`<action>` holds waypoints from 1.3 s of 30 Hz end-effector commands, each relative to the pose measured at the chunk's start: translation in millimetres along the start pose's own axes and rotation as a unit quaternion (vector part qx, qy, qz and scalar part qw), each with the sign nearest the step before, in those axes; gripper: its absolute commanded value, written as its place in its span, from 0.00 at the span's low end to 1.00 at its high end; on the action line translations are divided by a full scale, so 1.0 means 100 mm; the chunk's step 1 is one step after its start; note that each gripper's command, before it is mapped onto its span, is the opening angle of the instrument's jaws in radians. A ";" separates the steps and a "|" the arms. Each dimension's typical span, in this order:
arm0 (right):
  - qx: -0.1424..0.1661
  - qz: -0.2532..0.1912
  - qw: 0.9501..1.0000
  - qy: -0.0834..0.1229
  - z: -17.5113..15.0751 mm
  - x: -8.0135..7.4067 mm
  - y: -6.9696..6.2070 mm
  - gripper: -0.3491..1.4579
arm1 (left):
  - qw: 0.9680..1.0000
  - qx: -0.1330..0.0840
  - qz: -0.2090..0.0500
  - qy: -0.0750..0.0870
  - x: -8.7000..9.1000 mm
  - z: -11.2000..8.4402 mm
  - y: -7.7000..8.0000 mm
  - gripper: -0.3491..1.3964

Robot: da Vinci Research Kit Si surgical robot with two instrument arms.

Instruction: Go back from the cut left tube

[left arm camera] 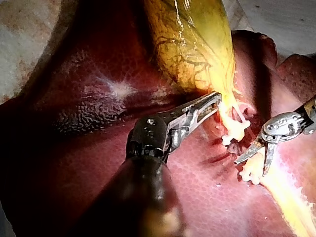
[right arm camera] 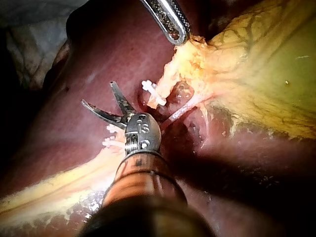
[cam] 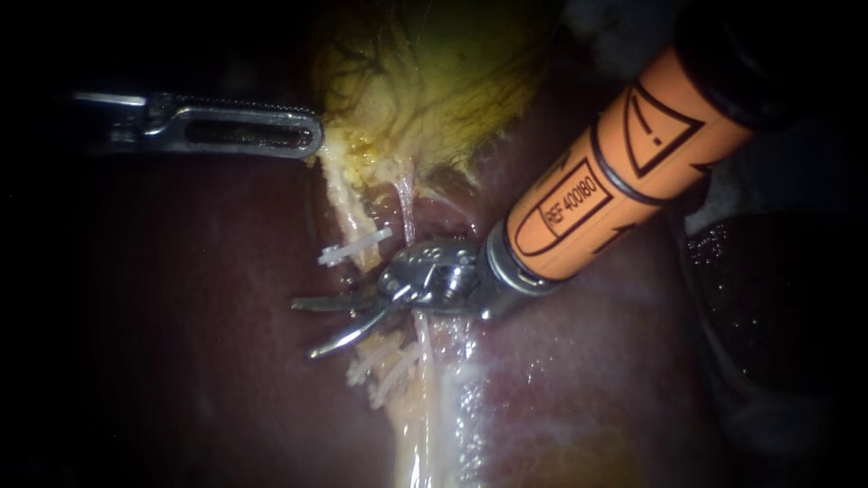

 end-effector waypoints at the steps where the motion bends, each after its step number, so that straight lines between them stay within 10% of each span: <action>1: -0.019 -0.001 1.000 0.011 -0.005 -0.002 -0.004 0.94 | 1.000 0.001 0.000 0.000 0.000 0.000 0.001 0.00; 5: -0.132 -0.038 0.989 0.056 -0.026 -0.010 -0.030 0.97 | 1.000 0.000 0.000 0.000 0.002 0.001 0.002 0.00; 9: -0.186 -0.082 0.978 0.044 -0.053 -0.008 -0.054 0.98 | 1.000 0.000 0.001 0.000 0.003 0.001 0.003 0.00; 18: -0.267 -0.128 0.951 -0.089 -0.125 0.009 -0.101 0.98 | 1.000 0.000 0.001 0.000 0.004 0.001 0.003 0.00; 25: -0.303 -0.136 0.930 -0.156 -0.159 0.018 -0.117 0.98 | 1.000 0.001 0.001 0.000 0.004 0.001 0.004 0.00; 39: -0.328 -0.112 0.924 -0.161 -0.196 0.023 -0.128 0.98 | 1.000 0.000 0.002 -0.001 0.007 0.006 0.006 0.00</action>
